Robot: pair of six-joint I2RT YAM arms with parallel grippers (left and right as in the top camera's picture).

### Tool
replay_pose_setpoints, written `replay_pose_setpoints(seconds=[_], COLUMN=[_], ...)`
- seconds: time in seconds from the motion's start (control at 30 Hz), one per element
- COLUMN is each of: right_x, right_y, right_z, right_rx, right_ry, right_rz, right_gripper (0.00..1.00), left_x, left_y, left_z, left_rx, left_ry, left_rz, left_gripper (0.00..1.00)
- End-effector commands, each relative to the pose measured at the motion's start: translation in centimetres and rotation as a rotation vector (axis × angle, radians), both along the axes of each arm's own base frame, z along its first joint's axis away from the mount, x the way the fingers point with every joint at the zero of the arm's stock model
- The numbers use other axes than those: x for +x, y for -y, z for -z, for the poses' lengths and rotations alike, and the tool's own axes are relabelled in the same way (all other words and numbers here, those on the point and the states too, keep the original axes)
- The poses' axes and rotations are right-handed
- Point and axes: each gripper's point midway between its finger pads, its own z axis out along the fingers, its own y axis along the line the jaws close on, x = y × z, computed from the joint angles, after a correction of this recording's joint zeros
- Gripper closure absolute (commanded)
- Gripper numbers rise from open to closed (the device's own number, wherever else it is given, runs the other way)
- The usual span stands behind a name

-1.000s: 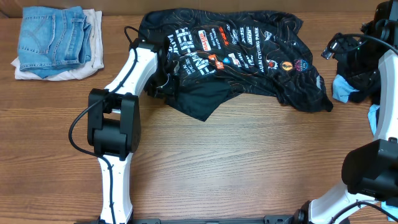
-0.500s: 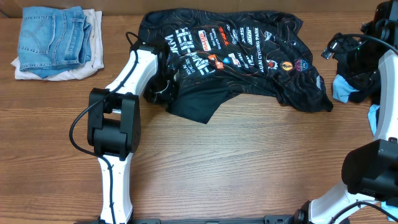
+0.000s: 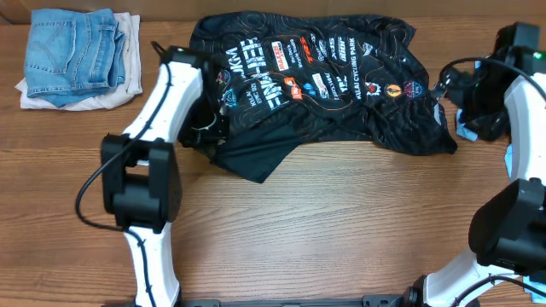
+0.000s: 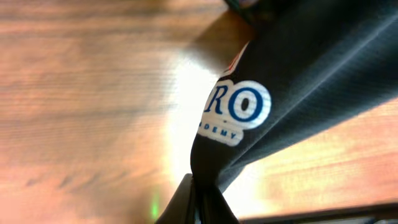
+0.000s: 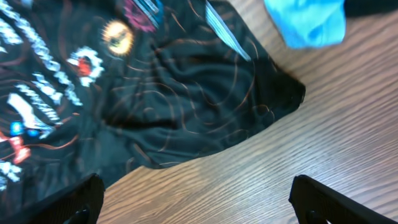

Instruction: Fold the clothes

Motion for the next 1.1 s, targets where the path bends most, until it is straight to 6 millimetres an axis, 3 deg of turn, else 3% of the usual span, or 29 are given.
replay_pose_setpoints(seconds=[0.0,0.2,0.43,0.8,1.07], right_x=[-0.9,-2.4,-3.0,-3.1,-2.6], right_y=[-0.3,-0.7,-0.3,2.7,2.8], right_z=[1.5,5.3,8.5,9.5,11.6], right_rx=[0.011,0.033,0.043,-0.009,0.005], right_ry=[-0.035,-0.090,-0.091,-0.080,-0.103], right_rz=[0.051,0.101,0.171,0.273,0.297], right_gripper=[0.00,0.00,0.00,0.06,0.12], left_x=[-0.1,-2.5,-2.7,-2.6,-2.2], left_y=[-0.7,-1.8,-1.9,-1.9,-1.8], left_z=[-1.3,-2.2,-2.7,-3.2,-3.1], left_rx=[0.024,0.081,0.088,0.085,0.080], left_ry=[0.012,-0.090,-0.081,-0.062,-0.047], left_rz=[-0.021,-0.005,-0.016,-0.011,-0.012], left_gripper=[0.96,0.96,0.96,0.96,0.96])
